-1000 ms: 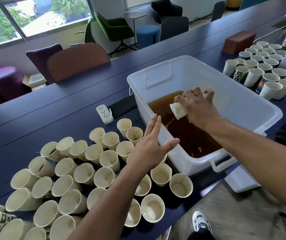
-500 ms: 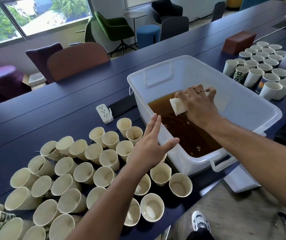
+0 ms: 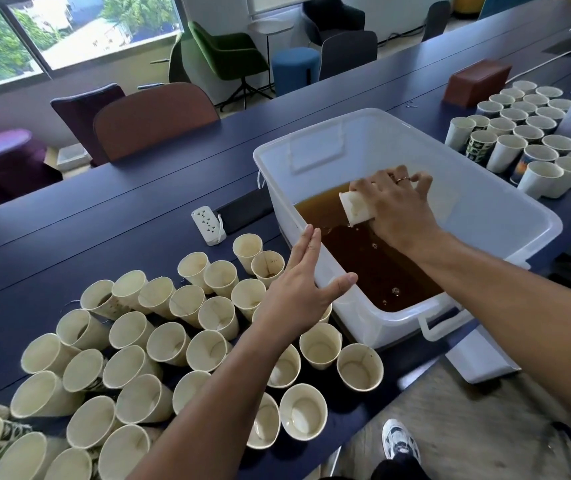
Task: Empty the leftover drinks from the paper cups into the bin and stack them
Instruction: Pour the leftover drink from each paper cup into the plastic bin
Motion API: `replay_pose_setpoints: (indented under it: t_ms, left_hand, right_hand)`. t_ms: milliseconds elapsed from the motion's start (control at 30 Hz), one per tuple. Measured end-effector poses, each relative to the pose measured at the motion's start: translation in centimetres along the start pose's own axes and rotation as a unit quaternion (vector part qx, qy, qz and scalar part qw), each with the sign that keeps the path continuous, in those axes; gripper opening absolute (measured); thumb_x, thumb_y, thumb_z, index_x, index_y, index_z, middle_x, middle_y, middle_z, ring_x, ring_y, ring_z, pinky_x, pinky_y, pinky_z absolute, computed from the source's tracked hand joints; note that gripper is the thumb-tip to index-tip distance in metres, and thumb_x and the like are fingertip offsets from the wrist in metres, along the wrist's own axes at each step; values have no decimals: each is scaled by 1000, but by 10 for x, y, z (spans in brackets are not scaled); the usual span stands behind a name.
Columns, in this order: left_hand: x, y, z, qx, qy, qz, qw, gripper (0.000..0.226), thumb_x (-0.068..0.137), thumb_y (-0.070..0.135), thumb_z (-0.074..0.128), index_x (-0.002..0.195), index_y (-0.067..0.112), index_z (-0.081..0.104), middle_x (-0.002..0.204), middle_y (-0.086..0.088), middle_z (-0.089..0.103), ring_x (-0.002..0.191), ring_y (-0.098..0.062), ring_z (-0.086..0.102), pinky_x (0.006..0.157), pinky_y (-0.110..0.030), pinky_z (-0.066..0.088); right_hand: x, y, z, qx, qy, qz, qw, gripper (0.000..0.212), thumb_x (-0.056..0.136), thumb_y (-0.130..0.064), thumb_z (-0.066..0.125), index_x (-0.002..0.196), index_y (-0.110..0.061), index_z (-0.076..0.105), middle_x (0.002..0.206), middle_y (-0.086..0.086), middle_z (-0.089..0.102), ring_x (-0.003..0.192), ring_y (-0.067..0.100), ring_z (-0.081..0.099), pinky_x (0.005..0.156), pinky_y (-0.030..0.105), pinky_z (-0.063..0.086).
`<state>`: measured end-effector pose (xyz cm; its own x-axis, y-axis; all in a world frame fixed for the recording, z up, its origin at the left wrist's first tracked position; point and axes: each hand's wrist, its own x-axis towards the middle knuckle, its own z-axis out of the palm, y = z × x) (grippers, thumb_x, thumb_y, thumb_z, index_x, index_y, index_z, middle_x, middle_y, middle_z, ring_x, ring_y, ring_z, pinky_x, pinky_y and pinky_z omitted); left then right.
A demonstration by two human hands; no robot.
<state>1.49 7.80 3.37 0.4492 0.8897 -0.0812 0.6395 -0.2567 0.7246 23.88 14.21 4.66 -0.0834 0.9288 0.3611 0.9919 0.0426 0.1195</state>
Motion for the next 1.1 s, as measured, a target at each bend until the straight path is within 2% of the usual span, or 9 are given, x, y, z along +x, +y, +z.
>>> replay_pose_setpoints:
  t_ms: [233, 367, 500, 733, 800, 900, 967, 1033, 1100]
  left_hand:
    - [1, -2, 1, 9, 3, 0, 1000, 98, 86, 77, 53, 159, 44, -3, 137, 55, -25, 152, -2, 13, 119, -40, 35]
    - [1, -2, 1, 1, 7, 3, 1000, 98, 86, 76, 54, 160, 43, -2, 139, 53, -22, 152, -2, 15, 118, -41, 36]
    - [1, -2, 2, 6, 6, 2, 1000, 98, 86, 77, 53, 159, 44, -3, 140, 52, -23, 152, -4, 17, 119, -40, 36]
    - [-2, 3, -4, 6, 8, 6, 1000, 97, 86, 77, 51, 161, 40, 2, 163, 33, -10, 152, -5, 18, 117, -41, 37]
    - [-2, 1, -9, -45, -2, 3, 999, 94, 87, 72, 54, 162, 36, 10, 165, 28, -3, 148, -11, 31, 115, -40, 41]
    - [-9, 2, -24, -147, 25, -10, 989, 80, 92, 55, 63, 159, 30, 27, 162, 6, 28, 117, -17, 60, 96, -25, 51]
    - [-20, 3, -40, -183, 77, -13, 980, 77, 92, 50, 66, 157, 33, 30, 143, 4, 48, 103, -16, 61, 85, -21, 51]
    - [-36, 2, -55, -190, 125, -8, 974, 80, 89, 50, 69, 156, 36, 28, 146, 15, 45, 113, -9, 58, 87, -22, 52]
    - [-56, -2, -68, -192, 175, -11, 966, 87, 83, 54, 70, 156, 40, 25, 148, 21, 43, 120, -4, 55, 83, -12, 48]
  right_hand:
    - [-1, 0, 1, 44, -24, 26, 998, 57, 75, -21, 77, 123, -29, 48, 120, 5, 57, 116, 34, 44, 91, 50, 29]
    - [-3, 1, 3, 14, -155, 46, 987, 62, 74, -26, 78, 125, -33, 43, 123, 2, 54, 120, 31, 43, 91, 49, 30]
    - [-2, 3, 1, 67, -178, 96, 977, 71, 69, -28, 83, 128, -33, 44, 128, 5, 47, 122, 33, 39, 93, 50, 29]
    - [6, -8, -30, 213, -84, 191, 955, 75, 73, -38, 82, 134, -20, 42, 131, 14, 45, 126, 39, 40, 100, 55, 31]
    - [7, -17, -46, 273, -46, 195, 941, 73, 76, -38, 81, 134, -16, 42, 132, 15, 46, 126, 38, 41, 101, 57, 32]
    - [5, -35, -70, 390, 16, 153, 908, 73, 74, -42, 78, 133, -18, 42, 132, 9, 50, 121, 32, 46, 100, 59, 39]
    - [4, -54, -89, 454, 14, 99, 886, 77, 75, -43, 79, 138, -23, 38, 137, 1, 49, 117, 22, 48, 98, 47, 46]
    - [3, -76, -105, 489, -12, 48, 871, 80, 80, -36, 81, 143, -26, 32, 138, -9, 43, 110, 9, 48, 88, 23, 46]
    - [1, -100, -117, 507, -32, -5, 861, 81, 81, -34, 80, 144, -28, 29, 133, -17, 39, 104, -2, 49, 81, 13, 44]
